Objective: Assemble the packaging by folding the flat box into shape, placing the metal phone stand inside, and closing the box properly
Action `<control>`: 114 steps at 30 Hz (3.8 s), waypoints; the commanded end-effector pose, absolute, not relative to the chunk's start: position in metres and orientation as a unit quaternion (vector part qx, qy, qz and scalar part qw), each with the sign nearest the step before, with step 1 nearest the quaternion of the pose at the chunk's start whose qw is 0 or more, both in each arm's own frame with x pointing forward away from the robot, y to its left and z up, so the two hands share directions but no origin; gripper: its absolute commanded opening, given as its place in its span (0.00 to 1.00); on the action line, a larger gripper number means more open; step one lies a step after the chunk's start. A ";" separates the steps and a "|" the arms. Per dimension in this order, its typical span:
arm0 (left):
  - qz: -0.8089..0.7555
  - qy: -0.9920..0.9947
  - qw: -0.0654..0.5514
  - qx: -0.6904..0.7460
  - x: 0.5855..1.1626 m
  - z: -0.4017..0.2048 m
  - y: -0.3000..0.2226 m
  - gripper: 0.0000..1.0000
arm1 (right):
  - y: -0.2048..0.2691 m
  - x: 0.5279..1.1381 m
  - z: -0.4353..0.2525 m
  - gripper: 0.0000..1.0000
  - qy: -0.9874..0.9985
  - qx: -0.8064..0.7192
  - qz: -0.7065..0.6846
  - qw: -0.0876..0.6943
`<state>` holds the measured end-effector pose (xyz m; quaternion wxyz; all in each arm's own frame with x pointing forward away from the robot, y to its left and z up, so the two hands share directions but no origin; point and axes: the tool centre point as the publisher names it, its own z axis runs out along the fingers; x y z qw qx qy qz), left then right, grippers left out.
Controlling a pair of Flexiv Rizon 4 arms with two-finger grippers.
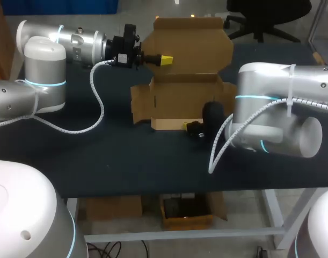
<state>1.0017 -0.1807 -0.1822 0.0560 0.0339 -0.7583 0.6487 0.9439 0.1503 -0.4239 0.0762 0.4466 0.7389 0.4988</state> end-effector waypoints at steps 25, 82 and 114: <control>0.648 -0.759 0.061 0.007 0.993 -0.193 -0.183 0.00 | 0.152 0.945 -0.429 0.00 0.738 0.447 0.500 0.078; 0.640 -0.766 0.053 -0.036 0.946 -0.236 -0.184 0.00 | 0.152 0.945 -0.429 0.00 0.738 0.447 0.500 0.078; 0.642 -0.765 0.046 -0.028 0.947 -0.242 -0.185 0.00 | 0.152 0.945 -0.429 0.00 0.738 0.447 0.500 0.078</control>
